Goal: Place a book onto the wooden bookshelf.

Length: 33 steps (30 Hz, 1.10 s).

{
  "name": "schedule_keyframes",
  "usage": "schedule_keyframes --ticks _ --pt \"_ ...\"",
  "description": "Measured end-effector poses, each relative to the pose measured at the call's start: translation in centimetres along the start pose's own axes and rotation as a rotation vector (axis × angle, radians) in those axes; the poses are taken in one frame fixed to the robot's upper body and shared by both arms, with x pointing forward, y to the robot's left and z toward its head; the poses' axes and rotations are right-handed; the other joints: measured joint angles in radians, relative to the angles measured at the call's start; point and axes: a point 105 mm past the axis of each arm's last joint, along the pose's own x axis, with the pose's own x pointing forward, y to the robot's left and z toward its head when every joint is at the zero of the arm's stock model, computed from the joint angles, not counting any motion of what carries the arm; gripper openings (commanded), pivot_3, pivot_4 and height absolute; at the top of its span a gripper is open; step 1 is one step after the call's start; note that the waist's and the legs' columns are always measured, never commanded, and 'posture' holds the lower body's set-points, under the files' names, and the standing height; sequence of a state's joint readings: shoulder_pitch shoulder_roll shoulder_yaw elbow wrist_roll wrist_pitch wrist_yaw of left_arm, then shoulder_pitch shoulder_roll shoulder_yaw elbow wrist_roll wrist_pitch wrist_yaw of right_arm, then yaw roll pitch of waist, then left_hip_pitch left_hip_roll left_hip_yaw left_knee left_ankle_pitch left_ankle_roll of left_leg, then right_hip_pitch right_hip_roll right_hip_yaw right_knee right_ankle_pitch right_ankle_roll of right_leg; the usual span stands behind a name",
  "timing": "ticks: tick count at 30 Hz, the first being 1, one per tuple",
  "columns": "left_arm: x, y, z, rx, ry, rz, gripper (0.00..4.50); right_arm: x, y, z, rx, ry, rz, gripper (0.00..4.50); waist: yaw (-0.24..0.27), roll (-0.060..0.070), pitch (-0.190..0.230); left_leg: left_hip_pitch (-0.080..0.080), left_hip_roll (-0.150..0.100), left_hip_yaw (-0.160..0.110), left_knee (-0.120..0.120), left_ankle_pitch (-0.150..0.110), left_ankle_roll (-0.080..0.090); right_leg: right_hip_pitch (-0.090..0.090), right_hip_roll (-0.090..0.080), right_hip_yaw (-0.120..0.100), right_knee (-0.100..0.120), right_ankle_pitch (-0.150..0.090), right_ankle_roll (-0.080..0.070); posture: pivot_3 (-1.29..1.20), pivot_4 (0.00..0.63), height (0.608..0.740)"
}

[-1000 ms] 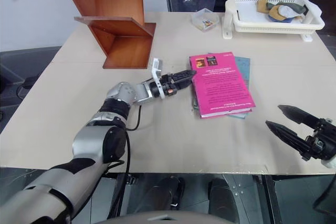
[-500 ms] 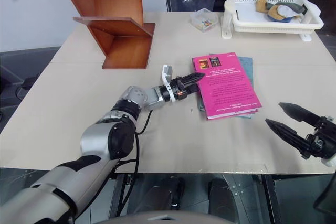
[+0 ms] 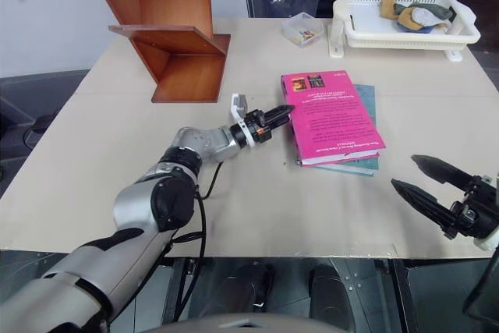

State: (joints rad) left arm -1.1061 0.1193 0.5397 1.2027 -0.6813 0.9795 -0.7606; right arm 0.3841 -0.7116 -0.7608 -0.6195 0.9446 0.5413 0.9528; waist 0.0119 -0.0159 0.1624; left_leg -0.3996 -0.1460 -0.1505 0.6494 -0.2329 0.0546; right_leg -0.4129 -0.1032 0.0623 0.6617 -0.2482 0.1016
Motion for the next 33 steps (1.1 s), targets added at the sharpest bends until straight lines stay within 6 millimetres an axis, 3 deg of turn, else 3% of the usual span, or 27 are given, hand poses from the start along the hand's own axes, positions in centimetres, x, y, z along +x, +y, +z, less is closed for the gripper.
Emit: schedule_keyframes --ticks 5,12,17,23,28,33 --pt "-0.4 -1.2 1.4 0.096 -0.059 -0.04 0.24 0.1 0.0 0.1 -0.007 0.008 0.004 3.18 0.001 0.0 0.0 0.0 0.0 0.0 0.0 0.0 -0.001 0.0 0.0 0.0 0.0 0.0 0.0 0.0 0.15 0.74" --pt "0.5 -7.3 3.2 0.394 -0.161 -0.187 0.24 0.6 -0.2 0.7 -0.02 -0.023 0.023 3.18 0.003 -0.001 0.001 -0.001 0.0 0.0 0.0 0.0 -0.001 0.0 -0.001 0.0 -0.001 0.0 0.0 0.0 0.15 0.74" --pt "1.0 -10.8 1.6 0.837 -0.135 -0.196 0.24 0.7 -0.8 1.2 0.004 -0.063 0.058 3.18 0.002 -0.001 0.001 0.0 0.0 0.002 0.0 0.0 -0.001 0.0 0.0 0.002 -0.001 0.0 0.0 0.0 0.15 0.74" --pt "1.1 -12.5 1.1 1.341 -0.097 -0.122 0.24 0.7 -1.9 2.0 0.04 -0.139 0.108 3.18 0.001 -0.001 0.0 0.001 0.001 0.004 0.0 0.0 -0.001 0.0 0.0 0.003 0.0 0.0 0.0 0.0 0.15 0.74" --pt "-1.1 -13.9 4.0 1.78 -0.109 0.057 0.24 1.6 -3.8 3.5 0.081 -0.209 0.191 3.18 -0.005 -0.002 0.002 0.001 0.002 0.004 0.0 0.0 -0.001 0.0 0.001 0.003 0.0 0.001 0.0 0.0 0.15 0.74" --pt "-4.0 -17.7 6.9 2.274 -0.191 0.264 0.24 2.7 -5.2 3.7 0.131 -0.241 0.246 3.18 0.003 -0.003 0.002 -0.001 0.001 0.003 0.0 0.0 0.0 0.0 0.0 0.003 -0.003 0.001 0.0 0.0 0.15 0.74"
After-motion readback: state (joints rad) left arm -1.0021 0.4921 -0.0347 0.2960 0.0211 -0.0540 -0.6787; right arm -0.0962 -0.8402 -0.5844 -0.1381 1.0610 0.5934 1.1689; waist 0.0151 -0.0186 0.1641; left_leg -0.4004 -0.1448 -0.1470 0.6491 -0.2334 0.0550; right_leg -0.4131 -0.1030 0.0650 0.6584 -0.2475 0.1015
